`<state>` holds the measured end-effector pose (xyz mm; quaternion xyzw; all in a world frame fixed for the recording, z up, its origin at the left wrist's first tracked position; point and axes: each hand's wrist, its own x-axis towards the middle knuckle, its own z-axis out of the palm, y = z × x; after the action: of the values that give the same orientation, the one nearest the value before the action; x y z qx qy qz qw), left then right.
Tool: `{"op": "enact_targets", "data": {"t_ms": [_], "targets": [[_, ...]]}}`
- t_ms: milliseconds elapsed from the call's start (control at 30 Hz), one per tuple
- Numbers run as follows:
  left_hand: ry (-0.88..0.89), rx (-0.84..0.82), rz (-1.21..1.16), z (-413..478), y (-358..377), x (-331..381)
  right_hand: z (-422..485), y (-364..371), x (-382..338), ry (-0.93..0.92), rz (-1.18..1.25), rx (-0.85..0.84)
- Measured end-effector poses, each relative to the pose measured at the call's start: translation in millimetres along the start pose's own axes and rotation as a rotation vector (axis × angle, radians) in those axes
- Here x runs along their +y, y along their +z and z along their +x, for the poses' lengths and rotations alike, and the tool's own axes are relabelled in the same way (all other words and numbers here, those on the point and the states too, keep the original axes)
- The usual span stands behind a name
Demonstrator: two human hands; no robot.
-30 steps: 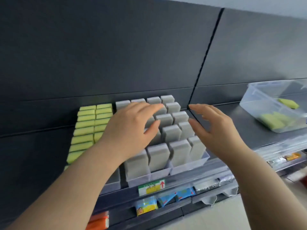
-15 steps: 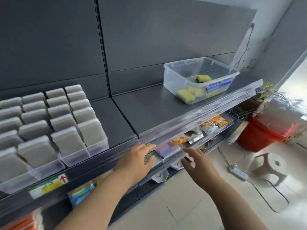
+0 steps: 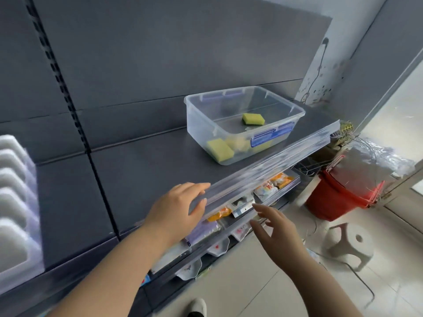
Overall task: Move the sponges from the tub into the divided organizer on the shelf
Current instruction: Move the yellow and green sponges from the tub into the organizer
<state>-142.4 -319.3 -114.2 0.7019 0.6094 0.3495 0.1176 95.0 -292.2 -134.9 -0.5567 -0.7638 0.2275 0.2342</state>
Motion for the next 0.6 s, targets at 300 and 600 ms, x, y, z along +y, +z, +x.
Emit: {"op": "enact_targets", "data": {"t_ms": [300,600], "targets": [[0.156,0.181,0.000,174,19,29,149,-96,39,-0.125,0.014,0.128],[-0.086,0.179,0.044,258,66,18,268,-133,80,-0.297,0.166,0.167]]}}
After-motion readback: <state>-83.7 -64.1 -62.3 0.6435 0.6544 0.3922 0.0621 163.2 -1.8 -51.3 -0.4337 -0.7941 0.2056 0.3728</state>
